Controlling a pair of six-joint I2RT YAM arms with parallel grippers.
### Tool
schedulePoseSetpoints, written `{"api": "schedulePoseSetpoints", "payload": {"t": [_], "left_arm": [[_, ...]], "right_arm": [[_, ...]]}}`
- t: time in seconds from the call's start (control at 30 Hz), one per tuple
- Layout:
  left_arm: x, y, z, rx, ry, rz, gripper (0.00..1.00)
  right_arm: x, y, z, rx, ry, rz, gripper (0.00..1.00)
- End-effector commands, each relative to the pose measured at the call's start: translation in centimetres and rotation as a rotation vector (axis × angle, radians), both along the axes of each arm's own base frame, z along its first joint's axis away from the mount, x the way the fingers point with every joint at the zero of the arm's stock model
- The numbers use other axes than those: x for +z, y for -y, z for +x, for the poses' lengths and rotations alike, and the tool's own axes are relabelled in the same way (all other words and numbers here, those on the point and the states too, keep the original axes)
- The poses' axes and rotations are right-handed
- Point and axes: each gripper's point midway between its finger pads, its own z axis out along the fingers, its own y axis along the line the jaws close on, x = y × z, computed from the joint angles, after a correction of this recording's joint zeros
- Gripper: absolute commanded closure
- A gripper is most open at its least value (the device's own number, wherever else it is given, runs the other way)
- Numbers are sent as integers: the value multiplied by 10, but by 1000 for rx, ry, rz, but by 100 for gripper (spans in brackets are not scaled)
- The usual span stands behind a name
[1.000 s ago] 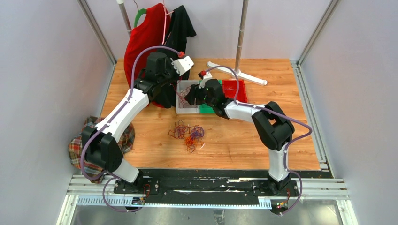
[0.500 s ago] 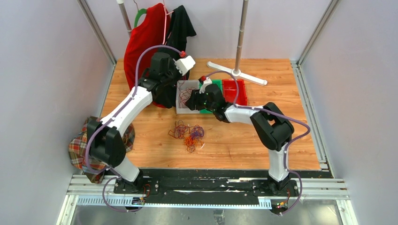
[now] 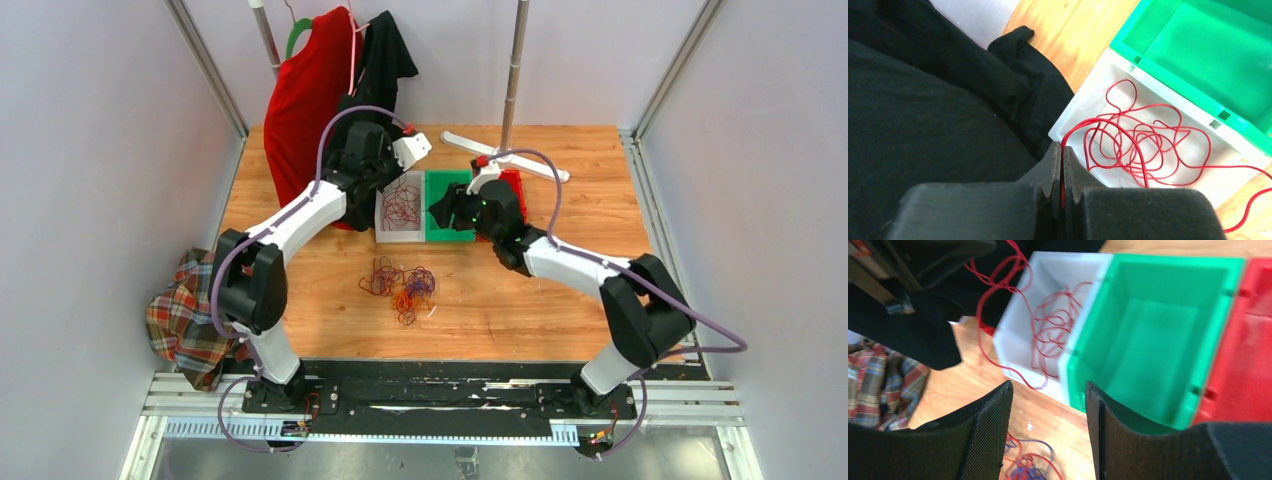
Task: Untangle the cables
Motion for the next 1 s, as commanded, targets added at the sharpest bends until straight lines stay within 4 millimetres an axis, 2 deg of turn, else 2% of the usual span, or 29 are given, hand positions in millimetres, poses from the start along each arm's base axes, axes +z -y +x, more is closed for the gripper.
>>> {"api": "schedulePoseSetpoints", "payload": {"t": [0.0, 0.2, 0.37, 0.53, 0.77, 0.97], "left_arm": [[-2, 12, 16, 2, 61, -1, 100], [-20, 19, 29, 13, 45, -12, 100], [-46, 22, 29, -8, 35, -7, 100], [-68, 25, 34, -8, 16, -6, 100], [-102, 22, 41, -11, -18, 51, 100], [-111, 23, 48, 0, -28, 53, 99]], "right_arm": [[-11, 53, 1, -166, -2, -67, 45], [1, 99, -10, -300, 60, -69, 52], [7, 120, -14, -343, 74, -29, 61], [7, 128, -13, -360, 78, -23, 65], [0, 134, -13, -376, 61, -26, 66], [-4, 136, -16, -377, 49, -27, 67]]}}
